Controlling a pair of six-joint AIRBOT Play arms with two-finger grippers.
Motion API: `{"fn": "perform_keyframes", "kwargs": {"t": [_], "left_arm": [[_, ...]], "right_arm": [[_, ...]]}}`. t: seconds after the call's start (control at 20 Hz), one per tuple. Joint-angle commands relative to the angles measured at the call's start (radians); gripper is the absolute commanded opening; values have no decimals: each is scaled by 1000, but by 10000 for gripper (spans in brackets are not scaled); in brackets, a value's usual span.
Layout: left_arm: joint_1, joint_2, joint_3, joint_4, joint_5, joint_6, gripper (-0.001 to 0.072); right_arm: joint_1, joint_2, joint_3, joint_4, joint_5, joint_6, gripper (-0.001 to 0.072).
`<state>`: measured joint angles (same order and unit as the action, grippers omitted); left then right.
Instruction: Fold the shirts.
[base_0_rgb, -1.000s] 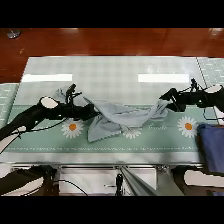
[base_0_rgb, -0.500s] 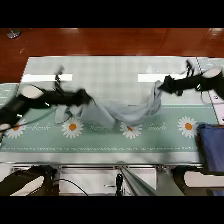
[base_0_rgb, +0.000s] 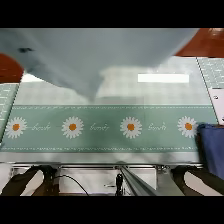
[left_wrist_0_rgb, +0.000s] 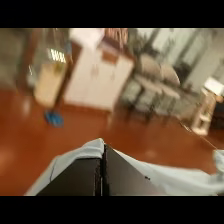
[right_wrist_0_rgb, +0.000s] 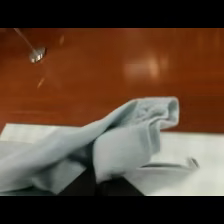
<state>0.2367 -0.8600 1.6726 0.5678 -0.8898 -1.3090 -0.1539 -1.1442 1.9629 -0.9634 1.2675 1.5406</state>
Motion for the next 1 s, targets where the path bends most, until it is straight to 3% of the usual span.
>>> {"fn": "perform_keyframes", "kwargs": {"t": [0.0,0.35,0.6,0.75,0.95], "left_arm": [[152,101,212,117,-74,0,21],[242,308,240,396,-105,-5,21],[200,306,53,368,-210,-31,21],[171,302,-209,291,-174,-5,21],[84,196,-515,217,-66,90,21]], "right_arm": [[1,223,71,-92,83,-18,24],[0,507,71,-251,264,0,24],[0,535,-95,-233,370,13,24],[0,535,-348,-182,306,-2,24],[0,492,-746,-115,22,-45,24]]}}
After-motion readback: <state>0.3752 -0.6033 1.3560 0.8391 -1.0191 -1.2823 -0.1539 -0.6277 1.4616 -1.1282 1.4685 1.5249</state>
